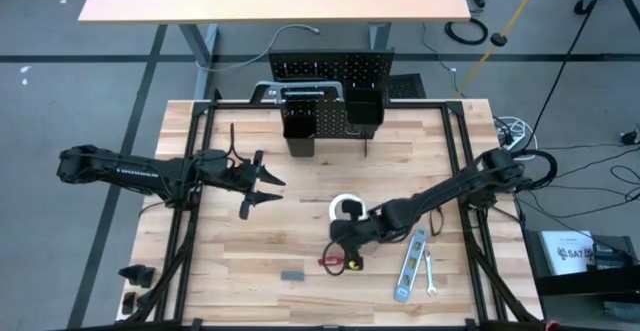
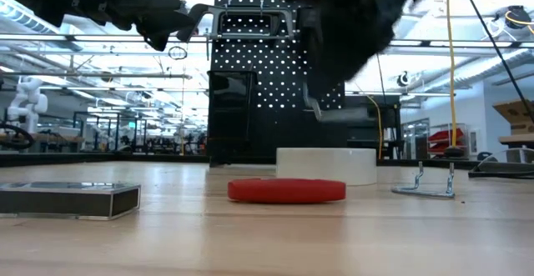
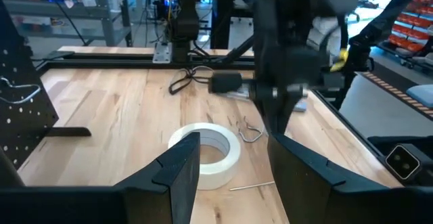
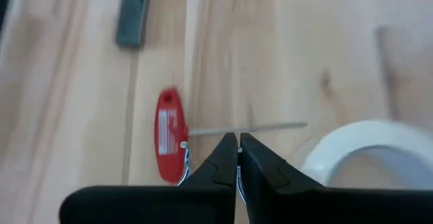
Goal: Hang tools onto peg board
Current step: Put the left silver peg board hook into the right black tool bin
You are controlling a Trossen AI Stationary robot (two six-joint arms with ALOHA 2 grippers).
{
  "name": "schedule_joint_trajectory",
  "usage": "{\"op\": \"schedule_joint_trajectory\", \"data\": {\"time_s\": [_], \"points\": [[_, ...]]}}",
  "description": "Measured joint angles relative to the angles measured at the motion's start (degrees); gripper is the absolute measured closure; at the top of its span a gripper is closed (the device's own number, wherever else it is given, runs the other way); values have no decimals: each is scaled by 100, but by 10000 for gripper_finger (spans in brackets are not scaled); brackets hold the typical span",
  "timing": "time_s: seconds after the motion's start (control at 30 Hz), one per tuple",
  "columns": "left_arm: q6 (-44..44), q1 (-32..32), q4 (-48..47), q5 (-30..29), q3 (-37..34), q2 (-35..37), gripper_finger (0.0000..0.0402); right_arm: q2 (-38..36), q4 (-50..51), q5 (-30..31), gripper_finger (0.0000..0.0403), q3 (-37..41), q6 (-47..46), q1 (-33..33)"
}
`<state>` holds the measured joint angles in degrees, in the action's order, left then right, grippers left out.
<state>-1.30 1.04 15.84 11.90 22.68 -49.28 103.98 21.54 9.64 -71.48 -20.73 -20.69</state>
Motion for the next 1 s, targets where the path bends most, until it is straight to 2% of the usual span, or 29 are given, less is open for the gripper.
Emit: {"op": "schedule_joint_trajectory", "data": {"time_s": [0.43, 0.7, 1.0], "points": [[-133, 0, 0, 3, 0, 0, 224, -1865, 15, 1398, 402, 0, 635, 269], [-131, 0, 19, 2, 0, 0, 224, -2817, -43, 2972, 402, -2, 1444, 590], [-131, 0, 69, 2, 0, -2, 224, -3286, -869, 3124, 403, -53, 2205, 1625]]}}
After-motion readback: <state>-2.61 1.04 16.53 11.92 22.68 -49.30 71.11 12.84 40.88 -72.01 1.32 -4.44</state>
